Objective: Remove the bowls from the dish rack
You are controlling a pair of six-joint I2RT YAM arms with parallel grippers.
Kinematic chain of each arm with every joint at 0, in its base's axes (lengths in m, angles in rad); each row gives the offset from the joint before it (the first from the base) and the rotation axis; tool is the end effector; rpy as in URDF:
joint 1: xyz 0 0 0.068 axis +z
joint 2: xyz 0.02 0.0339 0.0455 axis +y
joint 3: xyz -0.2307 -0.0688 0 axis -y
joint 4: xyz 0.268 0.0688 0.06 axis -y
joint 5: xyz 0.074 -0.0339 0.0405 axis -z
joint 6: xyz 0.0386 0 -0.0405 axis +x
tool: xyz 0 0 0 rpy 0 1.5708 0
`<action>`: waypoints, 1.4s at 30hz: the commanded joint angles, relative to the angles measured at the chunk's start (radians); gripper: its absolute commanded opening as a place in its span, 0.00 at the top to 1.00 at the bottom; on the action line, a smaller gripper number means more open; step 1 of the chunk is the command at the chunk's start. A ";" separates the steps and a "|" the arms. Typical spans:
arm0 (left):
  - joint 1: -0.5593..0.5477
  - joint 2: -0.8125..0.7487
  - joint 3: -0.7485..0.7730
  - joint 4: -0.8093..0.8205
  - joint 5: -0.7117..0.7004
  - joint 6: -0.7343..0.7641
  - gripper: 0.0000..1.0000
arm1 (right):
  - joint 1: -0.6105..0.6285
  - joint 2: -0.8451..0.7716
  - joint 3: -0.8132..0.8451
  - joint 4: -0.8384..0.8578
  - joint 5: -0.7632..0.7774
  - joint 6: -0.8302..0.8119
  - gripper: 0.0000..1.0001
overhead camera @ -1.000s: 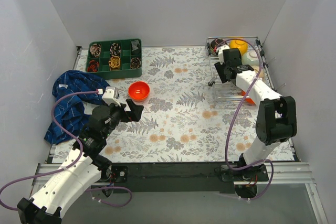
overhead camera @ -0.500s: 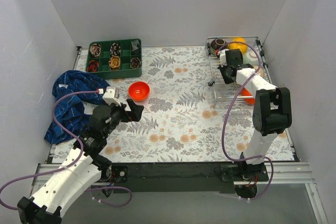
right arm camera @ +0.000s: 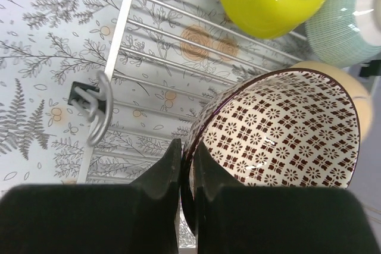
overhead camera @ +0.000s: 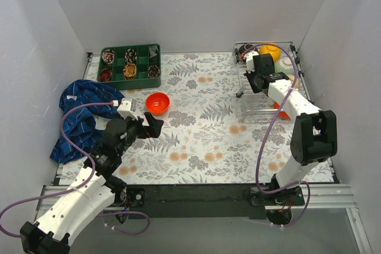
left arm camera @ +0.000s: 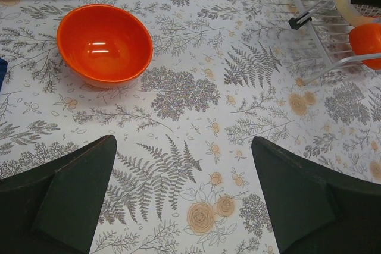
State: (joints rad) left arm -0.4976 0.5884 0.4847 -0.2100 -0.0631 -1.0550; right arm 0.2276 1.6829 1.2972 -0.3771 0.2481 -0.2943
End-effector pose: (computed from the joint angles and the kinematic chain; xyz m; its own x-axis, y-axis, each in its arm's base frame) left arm 0.1838 -0.0971 0.2388 -0.5023 -0.7151 -0.4861 -0.0269 0.5748 -0.8179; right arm 0.3891 0.0804 0.2205 -0.6309 -0.4348 -0.6426 -0.2391 0.8969 -0.3721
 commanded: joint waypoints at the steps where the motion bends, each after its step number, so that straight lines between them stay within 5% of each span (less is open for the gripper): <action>1: 0.001 0.008 0.002 -0.002 0.022 0.004 0.02 | 0.050 -0.138 0.019 0.017 0.082 -0.048 0.99; 11: 0.001 0.053 0.046 -0.055 0.028 -0.017 0.02 | 0.370 -0.265 0.024 -0.094 0.069 -0.161 0.99; 23: 0.001 0.306 0.362 -0.209 0.062 -0.134 0.02 | 0.757 -0.380 -0.140 -0.071 -0.007 -0.184 0.99; 33: 0.001 0.550 0.630 -0.330 0.270 -0.143 0.02 | 0.886 -0.419 -0.202 -0.026 -0.006 -0.201 0.99; 42: -0.025 0.660 0.700 -0.345 0.454 -0.109 0.02 | 0.905 -0.402 -0.197 -0.026 -0.040 -0.200 0.99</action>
State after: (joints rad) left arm -0.5022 1.2331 1.1362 -0.5213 0.2939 -1.1919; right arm 1.1198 1.3075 1.0824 -0.4782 0.2062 -0.4751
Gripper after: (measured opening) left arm 0.982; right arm 0.132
